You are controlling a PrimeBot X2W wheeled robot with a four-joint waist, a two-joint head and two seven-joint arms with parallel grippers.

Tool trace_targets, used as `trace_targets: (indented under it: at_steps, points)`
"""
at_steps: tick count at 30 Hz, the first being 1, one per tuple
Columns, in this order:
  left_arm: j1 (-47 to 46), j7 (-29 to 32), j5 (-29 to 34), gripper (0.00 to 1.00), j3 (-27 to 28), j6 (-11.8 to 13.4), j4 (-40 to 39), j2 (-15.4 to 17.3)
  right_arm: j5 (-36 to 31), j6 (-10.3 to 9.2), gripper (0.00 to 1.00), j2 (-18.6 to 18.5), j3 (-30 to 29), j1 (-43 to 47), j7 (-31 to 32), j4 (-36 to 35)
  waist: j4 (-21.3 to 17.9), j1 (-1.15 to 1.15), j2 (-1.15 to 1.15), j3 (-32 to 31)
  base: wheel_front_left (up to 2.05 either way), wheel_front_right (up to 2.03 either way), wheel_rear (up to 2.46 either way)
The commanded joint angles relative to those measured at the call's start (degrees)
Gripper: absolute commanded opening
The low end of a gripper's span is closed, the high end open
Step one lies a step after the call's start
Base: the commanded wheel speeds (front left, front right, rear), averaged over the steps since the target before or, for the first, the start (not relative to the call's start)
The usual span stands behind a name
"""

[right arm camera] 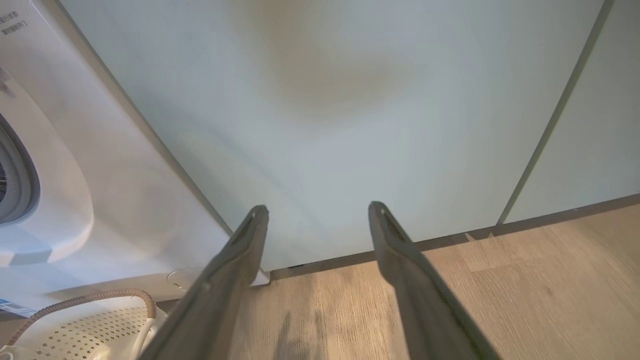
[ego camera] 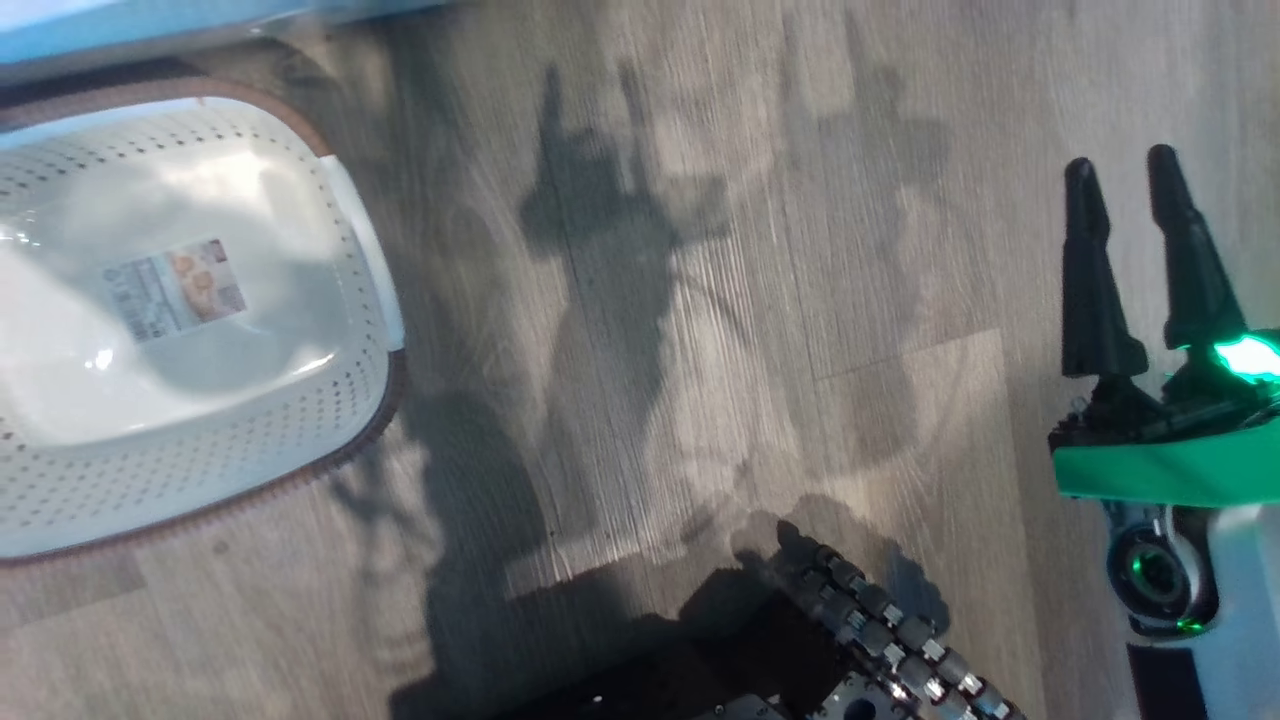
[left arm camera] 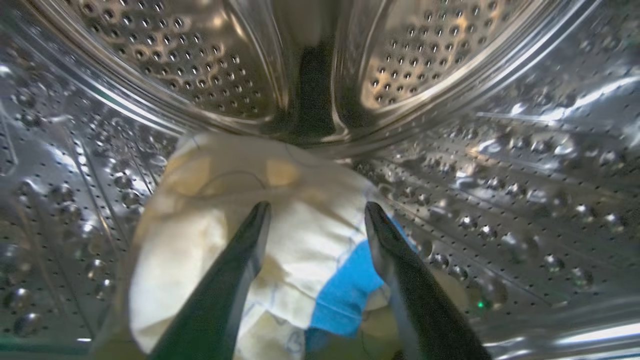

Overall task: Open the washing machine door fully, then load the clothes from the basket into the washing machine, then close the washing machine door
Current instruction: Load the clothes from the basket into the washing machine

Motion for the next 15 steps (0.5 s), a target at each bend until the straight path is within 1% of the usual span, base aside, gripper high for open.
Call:
trace_targets:
  at_steps: [1,4,9,15]
  points:
    - [0.9,-1.2,-0.5,1.00,1.2,-0.2,-2.0,1.8,-0.7,-0.16,1.00,-0.7,0.0,0.9,-0.3,-1.2,0.7,0.00,0.00,-1.0,0.00,0.00,0.00]
    - [3.4,-3.0,-0.9,1.00,1.1,0.0,-2.7,1.4,-1.4,-0.16,1.00,-0.7,-0.7,1.2,-0.3,-1.1,1.8,0.00,0.00,-2.3,0.00,0.00,0.00]
    - [9.4,-6.4,-2.2,1.00,1.6,1.3,-5.2,0.5,-2.8,-0.16,1.00,-0.7,-1.9,2.0,-0.3,-1.1,3.8,0.00,0.00,-4.8,0.00,0.00,0.00]
    - [19.1,-10.6,-4.1,1.00,2.8,3.7,-11.8,-0.1,-4.6,-0.16,1.00,-0.7,-3.7,3.2,-0.3,-1.2,5.9,0.00,0.00,-7.9,0.00,0.00,0.00]
